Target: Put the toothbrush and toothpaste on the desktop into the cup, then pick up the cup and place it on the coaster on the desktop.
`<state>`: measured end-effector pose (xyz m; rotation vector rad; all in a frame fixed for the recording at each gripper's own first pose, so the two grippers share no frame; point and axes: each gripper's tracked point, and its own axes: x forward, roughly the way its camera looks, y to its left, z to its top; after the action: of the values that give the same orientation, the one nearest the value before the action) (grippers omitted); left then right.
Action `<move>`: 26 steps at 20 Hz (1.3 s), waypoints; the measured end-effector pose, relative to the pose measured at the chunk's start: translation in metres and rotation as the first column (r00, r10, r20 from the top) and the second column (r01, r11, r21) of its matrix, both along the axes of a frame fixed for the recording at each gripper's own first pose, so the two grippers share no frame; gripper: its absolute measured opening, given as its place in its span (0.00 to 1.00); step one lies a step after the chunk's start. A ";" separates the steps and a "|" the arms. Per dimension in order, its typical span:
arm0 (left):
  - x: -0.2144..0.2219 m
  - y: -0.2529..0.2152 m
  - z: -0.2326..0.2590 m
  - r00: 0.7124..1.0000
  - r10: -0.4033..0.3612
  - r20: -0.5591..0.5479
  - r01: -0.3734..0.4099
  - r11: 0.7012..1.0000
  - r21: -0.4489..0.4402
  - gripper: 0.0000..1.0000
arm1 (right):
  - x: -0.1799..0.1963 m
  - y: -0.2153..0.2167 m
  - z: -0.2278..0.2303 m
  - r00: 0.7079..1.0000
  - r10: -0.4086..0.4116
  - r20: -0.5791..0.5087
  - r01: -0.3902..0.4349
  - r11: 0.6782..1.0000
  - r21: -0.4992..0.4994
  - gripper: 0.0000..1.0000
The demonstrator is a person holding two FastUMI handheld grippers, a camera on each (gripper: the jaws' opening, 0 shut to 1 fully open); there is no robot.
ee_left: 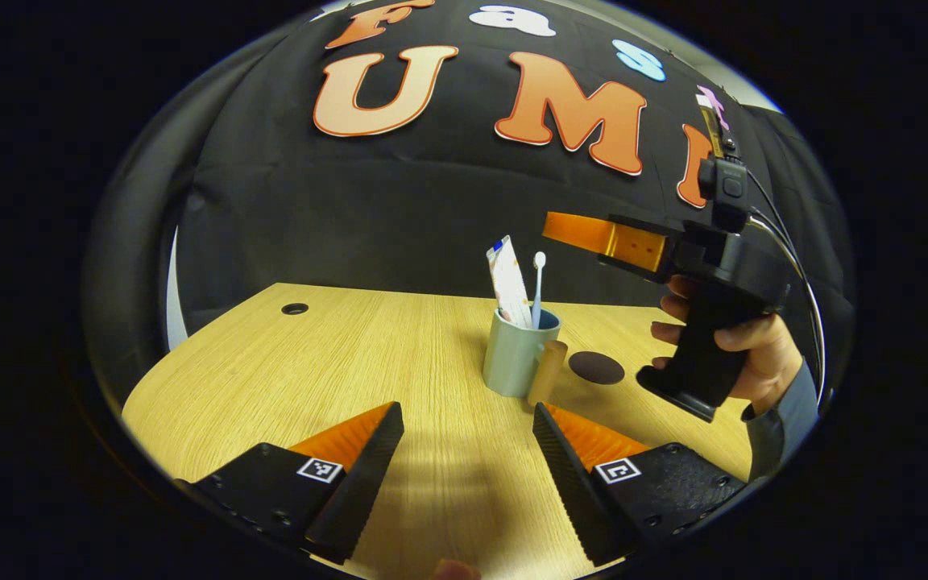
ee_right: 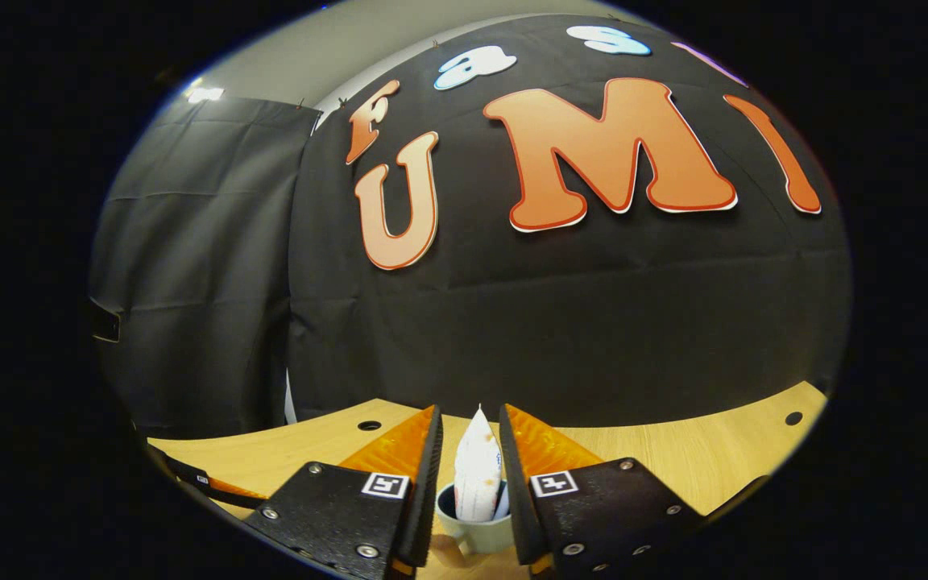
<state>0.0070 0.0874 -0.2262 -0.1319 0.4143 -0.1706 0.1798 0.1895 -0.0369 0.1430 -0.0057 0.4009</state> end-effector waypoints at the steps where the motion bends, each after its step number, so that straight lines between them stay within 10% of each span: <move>1: -0.001 -0.003 0.001 1.000 -0.002 0.000 0.002 1.000 0.009 0.97 | -0.006 -0.006 0.001 1.000 -0.006 -0.001 0.006 1.000 -0.016 0.46; 8: 0.008 -0.024 0.021 1.000 -0.011 -0.002 0.011 0.998 0.065 0.97 | -0.057 -0.045 0.026 0.999 -0.008 0.034 0.011 0.997 -0.077 0.74; 26: 0.080 -0.093 -0.012 0.970 -0.043 -0.238 0.072 0.991 0.112 0.97 | -0.150 -0.122 0.046 0.998 -0.026 0.061 0.033 0.991 -0.127 0.84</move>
<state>0.0873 -0.0054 -0.2382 -0.0211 0.6644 -0.1877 0.0300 0.0676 0.0095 0.0045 -0.0402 0.3746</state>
